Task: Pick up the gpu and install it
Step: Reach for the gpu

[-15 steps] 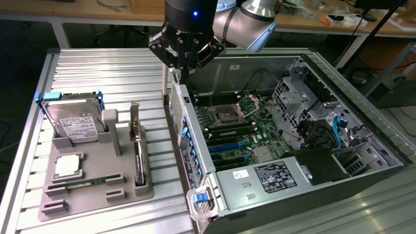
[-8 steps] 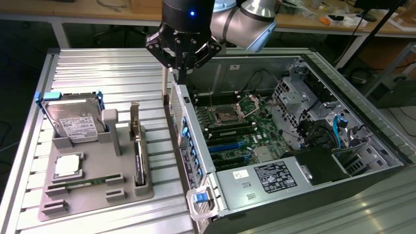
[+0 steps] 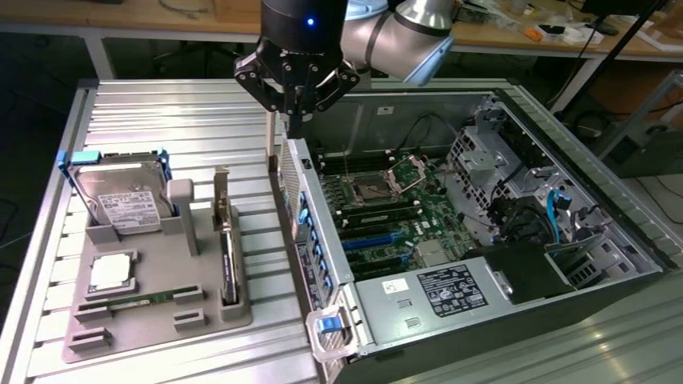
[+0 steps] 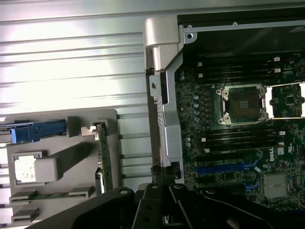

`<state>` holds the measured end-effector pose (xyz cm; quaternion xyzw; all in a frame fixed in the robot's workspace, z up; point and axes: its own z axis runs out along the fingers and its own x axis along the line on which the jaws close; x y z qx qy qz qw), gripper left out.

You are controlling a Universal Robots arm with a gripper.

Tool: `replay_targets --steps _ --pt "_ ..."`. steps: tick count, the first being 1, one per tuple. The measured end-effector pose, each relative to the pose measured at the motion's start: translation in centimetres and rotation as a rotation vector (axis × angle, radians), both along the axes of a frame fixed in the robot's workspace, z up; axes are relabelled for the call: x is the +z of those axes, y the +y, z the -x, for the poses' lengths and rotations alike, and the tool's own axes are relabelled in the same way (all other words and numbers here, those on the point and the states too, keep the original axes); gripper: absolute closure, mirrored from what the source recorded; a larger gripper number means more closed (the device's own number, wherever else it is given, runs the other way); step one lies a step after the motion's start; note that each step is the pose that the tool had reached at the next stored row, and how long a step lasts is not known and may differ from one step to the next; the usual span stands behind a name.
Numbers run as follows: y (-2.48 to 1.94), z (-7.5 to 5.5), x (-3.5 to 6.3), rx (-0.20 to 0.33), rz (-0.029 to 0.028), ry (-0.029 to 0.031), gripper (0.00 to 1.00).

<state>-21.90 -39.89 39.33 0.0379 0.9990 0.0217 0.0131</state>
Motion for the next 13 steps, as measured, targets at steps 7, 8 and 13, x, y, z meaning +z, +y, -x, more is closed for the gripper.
replay_targets --steps 7,8,13 --pt "0.0 0.39 0.0 0.0 0.0 0.0 0.89" --pt "0.0 0.46 0.0 0.0 0.0 0.0 0.89" --pt "0.0 0.78 0.0 0.0 0.0 0.0 0.89"
